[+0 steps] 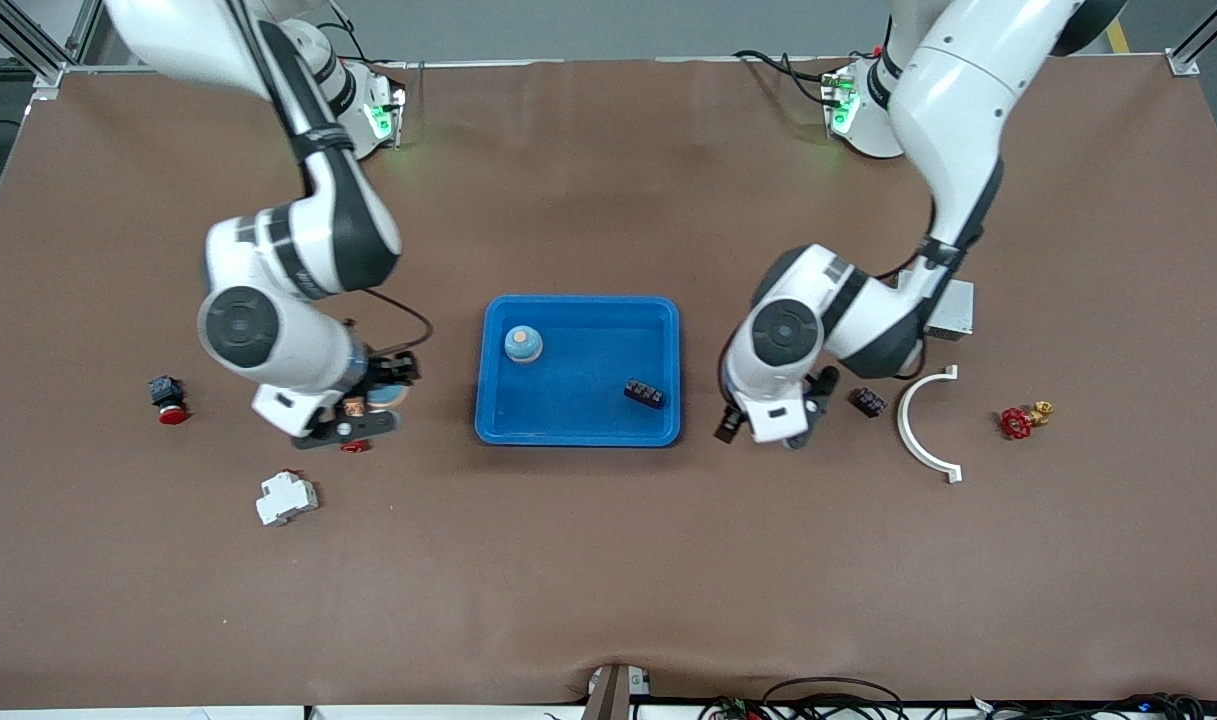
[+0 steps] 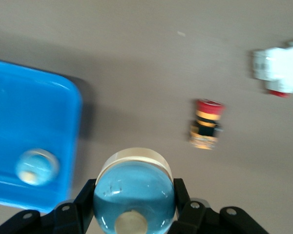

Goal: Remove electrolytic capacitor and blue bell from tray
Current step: 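Set the capacitor beside the arc while the right gripper carries the bell, then grasp the second capacitor with the left gripper while the right gripper holds the bell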

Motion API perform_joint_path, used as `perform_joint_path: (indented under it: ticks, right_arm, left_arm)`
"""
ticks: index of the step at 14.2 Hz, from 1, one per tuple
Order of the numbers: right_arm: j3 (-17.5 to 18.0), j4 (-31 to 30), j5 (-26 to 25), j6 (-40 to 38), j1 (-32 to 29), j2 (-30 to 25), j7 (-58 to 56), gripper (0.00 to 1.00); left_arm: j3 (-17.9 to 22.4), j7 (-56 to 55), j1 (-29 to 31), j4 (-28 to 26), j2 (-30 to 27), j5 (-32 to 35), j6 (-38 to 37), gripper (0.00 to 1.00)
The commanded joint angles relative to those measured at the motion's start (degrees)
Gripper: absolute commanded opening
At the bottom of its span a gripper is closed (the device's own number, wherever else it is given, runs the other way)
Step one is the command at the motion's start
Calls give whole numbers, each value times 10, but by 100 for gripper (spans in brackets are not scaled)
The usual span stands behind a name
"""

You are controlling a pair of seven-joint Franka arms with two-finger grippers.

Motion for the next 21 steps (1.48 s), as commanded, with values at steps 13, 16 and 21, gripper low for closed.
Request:
perform_joint_path:
  ticks: [13, 16, 21]
  right_arm:
    - [7, -277, -60, 191, -189, -139, -275, 12]
    - [7, -299, -60, 235, -192, -114, -282, 13]
    - [8, -301, -60, 237, -188, -61, -282, 13]
  left_arm:
    - [12, -97, -101, 81, 93, -1, 40, 100]
    - [12, -97, -104, 80, 100, -1, 40, 100]
    - [13, -95, -105, 81, 114, -4, 40, 51]
